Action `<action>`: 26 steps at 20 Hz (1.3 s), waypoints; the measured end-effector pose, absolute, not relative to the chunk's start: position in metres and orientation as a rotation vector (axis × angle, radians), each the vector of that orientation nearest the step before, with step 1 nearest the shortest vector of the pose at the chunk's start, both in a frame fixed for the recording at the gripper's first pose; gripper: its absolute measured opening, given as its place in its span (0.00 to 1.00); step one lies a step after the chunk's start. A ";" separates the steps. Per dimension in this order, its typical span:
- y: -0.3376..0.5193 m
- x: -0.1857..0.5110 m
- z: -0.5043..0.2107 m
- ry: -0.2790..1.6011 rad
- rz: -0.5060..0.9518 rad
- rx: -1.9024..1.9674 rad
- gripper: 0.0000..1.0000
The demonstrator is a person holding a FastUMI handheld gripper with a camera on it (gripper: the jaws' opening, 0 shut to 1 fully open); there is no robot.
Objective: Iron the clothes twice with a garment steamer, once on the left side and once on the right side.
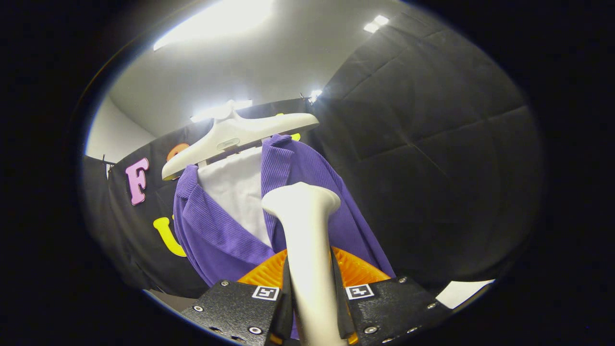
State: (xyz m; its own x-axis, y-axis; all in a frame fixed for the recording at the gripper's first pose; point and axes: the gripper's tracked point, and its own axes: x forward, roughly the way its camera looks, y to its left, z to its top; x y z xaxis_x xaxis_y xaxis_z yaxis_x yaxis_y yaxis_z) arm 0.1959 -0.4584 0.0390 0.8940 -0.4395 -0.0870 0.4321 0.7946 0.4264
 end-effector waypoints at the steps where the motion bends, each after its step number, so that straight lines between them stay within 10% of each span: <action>1: -0.459 0.201 0.044 -0.027 -0.466 0.456 0.35; 26: -0.471 0.180 -0.092 0.196 -0.429 0.414 0.36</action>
State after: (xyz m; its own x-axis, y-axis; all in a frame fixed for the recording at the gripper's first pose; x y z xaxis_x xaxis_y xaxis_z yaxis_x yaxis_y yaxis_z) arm 0.1799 -0.4705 -0.0916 0.8924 -0.3624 -0.2689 0.4407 0.8280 0.3467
